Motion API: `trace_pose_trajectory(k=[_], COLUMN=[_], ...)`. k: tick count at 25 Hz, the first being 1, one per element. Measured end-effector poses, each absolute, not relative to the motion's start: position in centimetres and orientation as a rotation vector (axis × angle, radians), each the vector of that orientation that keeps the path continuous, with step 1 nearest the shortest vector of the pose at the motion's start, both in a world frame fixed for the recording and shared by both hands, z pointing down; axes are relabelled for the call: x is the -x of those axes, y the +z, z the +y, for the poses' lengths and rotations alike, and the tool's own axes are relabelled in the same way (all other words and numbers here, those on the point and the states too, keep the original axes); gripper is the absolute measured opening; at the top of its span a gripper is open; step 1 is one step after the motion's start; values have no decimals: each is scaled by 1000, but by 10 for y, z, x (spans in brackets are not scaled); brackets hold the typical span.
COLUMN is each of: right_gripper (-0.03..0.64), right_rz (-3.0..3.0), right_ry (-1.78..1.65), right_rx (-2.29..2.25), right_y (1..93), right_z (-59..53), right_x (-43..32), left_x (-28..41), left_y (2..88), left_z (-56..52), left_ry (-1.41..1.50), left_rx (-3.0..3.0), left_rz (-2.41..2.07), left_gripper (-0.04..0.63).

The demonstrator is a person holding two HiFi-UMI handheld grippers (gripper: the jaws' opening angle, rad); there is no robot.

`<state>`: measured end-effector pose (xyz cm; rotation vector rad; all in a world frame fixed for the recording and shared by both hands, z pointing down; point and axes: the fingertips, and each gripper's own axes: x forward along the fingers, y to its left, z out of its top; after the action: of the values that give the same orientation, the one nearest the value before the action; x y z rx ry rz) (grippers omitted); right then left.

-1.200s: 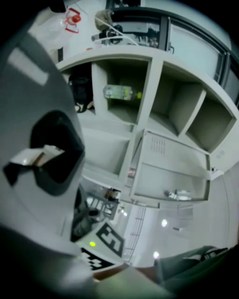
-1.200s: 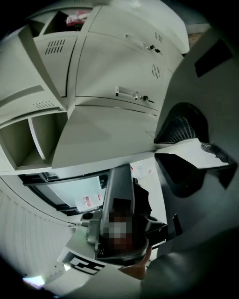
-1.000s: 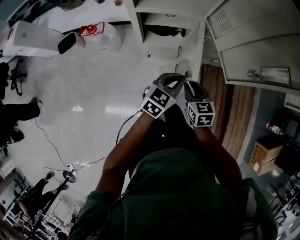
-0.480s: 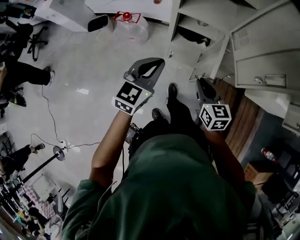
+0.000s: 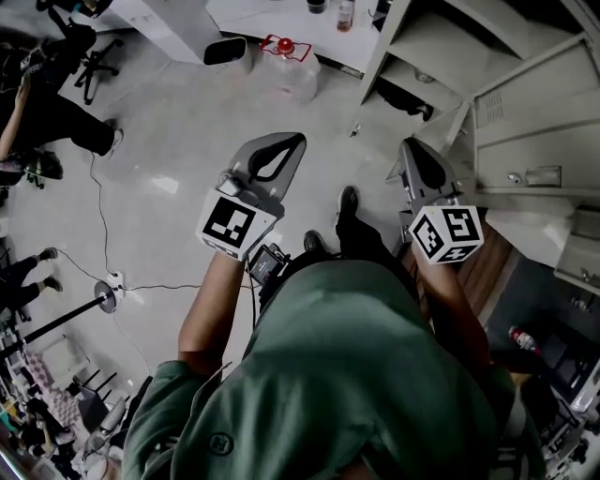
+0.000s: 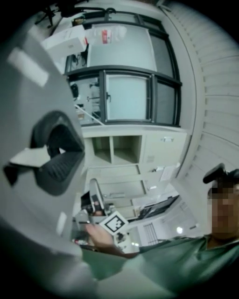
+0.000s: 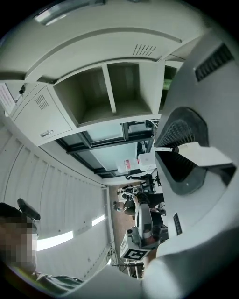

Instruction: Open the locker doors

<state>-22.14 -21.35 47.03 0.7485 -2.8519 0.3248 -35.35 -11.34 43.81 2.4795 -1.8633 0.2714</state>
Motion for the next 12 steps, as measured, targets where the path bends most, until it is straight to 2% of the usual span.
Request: trace_pose_trajectory(k=[7,12], right_gripper=[18,5], right_rz=[-2944,-2957], right_ry=[214,-4], right_rx=[-680,-626], right_y=[408,374], right_z=[-189,-181], right_x=[233,243], left_x=[385,412], left_y=[401,393], left_z=[-64,-36], left_ry=[181,108], left_rx=[-2435,-2363], left_rz=[-2018,-2146], left_gripper=[3,3])
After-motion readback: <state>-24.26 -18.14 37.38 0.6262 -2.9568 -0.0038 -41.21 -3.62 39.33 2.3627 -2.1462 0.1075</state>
